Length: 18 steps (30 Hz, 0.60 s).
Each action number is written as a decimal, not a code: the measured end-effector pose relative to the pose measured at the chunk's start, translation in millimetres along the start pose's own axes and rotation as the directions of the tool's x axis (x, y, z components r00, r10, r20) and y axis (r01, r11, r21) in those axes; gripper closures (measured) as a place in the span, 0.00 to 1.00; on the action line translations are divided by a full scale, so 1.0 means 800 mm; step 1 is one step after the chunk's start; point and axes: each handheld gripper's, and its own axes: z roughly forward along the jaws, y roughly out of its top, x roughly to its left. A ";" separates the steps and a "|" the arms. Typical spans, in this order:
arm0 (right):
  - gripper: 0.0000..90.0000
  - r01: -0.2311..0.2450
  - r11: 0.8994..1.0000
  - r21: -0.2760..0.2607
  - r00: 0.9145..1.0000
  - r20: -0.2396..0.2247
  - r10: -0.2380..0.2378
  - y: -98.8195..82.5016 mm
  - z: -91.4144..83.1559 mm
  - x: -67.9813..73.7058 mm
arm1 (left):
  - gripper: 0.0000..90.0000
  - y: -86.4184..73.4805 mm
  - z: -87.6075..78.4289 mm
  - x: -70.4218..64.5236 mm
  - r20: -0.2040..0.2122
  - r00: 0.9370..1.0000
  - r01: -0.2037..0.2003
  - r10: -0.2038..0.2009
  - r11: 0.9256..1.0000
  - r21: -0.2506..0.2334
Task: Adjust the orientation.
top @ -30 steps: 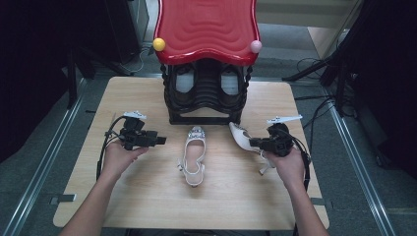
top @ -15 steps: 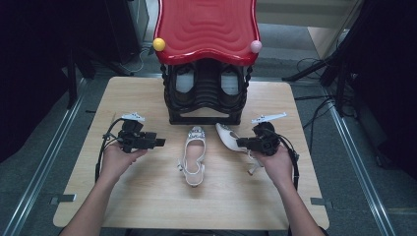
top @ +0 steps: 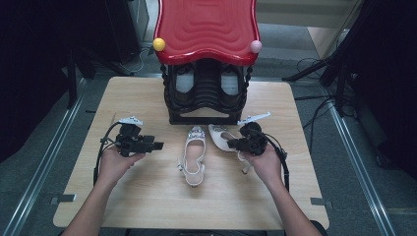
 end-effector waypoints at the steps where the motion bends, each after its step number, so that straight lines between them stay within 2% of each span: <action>1: 0.98 -0.006 1.000 0.008 1.000 -0.003 0.006 0.000 0.002 0.002 | 0.47 0.000 0.000 0.000 0.001 1.000 -0.001 0.001 1.000 -0.001; 10: 0.98 -0.005 0.999 0.052 1.000 -0.024 0.006 -0.001 0.024 0.017 | 0.47 0.001 0.005 -0.005 0.011 1.000 -0.015 0.015 1.000 0.004; 18: 0.97 0.025 0.997 0.073 0.999 -0.025 -0.023 0.002 0.045 0.034 | 0.47 0.001 0.011 -0.011 0.028 0.999 -0.024 0.024 1.000 0.010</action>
